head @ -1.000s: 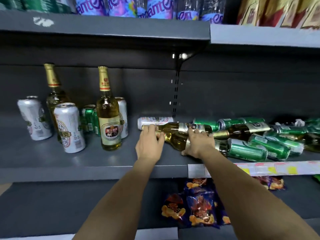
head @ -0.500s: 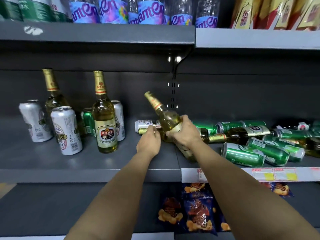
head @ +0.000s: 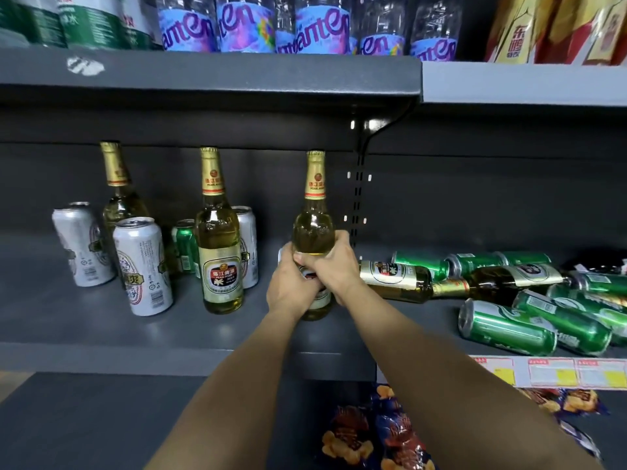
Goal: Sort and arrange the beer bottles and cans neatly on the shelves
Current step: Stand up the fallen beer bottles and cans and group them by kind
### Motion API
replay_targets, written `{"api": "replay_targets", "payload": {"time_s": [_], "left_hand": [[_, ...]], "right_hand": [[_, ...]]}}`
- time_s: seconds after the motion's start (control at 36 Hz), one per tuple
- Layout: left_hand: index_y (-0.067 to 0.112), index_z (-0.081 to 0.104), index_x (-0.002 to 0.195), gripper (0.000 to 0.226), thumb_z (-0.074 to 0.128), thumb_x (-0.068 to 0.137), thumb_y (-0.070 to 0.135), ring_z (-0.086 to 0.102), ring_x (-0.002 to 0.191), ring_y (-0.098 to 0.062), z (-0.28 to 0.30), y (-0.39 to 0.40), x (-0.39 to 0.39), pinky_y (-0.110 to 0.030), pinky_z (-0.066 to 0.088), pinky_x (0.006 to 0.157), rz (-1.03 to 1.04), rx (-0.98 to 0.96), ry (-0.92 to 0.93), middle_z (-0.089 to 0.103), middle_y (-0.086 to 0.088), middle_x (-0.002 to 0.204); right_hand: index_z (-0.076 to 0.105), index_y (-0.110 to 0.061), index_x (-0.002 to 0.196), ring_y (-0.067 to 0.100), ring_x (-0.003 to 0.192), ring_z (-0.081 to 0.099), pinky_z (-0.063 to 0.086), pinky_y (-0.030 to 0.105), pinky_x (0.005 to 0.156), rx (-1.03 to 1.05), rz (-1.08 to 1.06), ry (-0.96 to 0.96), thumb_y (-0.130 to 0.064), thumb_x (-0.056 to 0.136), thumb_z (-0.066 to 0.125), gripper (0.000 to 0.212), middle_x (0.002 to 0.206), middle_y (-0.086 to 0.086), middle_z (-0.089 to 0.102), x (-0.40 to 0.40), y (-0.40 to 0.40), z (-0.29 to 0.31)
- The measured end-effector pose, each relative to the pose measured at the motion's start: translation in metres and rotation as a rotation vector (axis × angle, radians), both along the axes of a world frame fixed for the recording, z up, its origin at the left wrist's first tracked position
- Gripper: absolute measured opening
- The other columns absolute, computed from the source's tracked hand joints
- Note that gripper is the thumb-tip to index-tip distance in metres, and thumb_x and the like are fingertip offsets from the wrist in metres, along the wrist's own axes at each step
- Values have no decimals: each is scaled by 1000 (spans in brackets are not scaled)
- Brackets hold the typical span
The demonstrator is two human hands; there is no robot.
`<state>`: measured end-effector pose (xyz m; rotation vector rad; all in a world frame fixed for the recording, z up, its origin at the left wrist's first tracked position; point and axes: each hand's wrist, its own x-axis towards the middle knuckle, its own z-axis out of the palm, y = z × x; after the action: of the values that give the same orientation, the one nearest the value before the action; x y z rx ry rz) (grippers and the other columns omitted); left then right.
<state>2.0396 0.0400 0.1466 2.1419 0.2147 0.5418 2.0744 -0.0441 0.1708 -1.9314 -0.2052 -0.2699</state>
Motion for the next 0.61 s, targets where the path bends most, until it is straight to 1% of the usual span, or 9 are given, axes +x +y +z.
{"api": "replay_targets", "payload": {"time_s": [0.08,0.19,0.25,0.31,0.36,0.42,0.47,0.53,0.61], "left_hand": [[23,39,131,57,66,82,31,61,100,-30,-3,7,4,-36,48,77,66,-1,-33,64,-5,106],[23,41,125,57,71,77,34,61,101,-29,-4,14,7,-38,49,79,120,-23,-61,64,-4,109],[23,41,125,63,74,73,39,61,104,-29,-3,16,8,-38,49,82,144,-22,-53,64,-3,111],[25,41,127,69,76,72,46,60,107,-27,-3,16,10,-38,48,84,161,-23,-50,64,-2,114],[26,39,132,73,76,73,49,59,111,-26,-2,13,11,-38,46,86,185,-19,-43,62,-1,119],[26,36,135,76,76,74,49,57,113,-26,-2,9,13,-38,45,87,204,-34,-37,60,-1,123],[27,33,138,79,74,75,49,56,115,-26,-3,5,14,-39,44,89,227,-52,-31,57,0,127],[27,30,141,81,73,76,48,54,117,-26,-4,2,15,-40,43,91,250,-63,-29,55,0,129],[28,28,143,82,73,77,48,53,119,-25,-6,0,16,-41,41,92,258,-70,-33,54,1,130]], "right_hand": [[41,-24,114,19,100,62,51,42,91,1,33,10,-37,64,87,70,105,-4,64,5,10,-2],[42,-25,117,19,105,62,50,43,94,-42,152,16,-42,64,86,71,112,-3,65,14,13,-1],[46,-21,125,18,110,61,48,42,99,-14,219,44,-49,73,78,67,117,-2,65,17,7,5],[44,-20,136,17,116,58,44,40,102,-32,209,59,-58,86,59,64,121,-4,63,18,-6,14],[39,-21,142,20,120,55,43,41,101,-222,85,-2,-62,94,41,64,124,-3,62,23,-26,19],[35,-21,145,26,124,51,44,42,98,-518,-42,-49,-63,95,36,65,130,1,60,31,-44,16],[27,-20,150,31,131,42,39,43,103,-770,-77,-19,-62,92,45,73,142,7,49,38,-57,11],[16,-20,153,31,139,30,27,46,112,-958,-62,43,-62,88,54,87,152,8,35,43,-63,4],[4,-21,155,32,146,14,10,51,119,-1103,-55,92,-58,81,65,102,159,8,19,48,-66,-8]]}}
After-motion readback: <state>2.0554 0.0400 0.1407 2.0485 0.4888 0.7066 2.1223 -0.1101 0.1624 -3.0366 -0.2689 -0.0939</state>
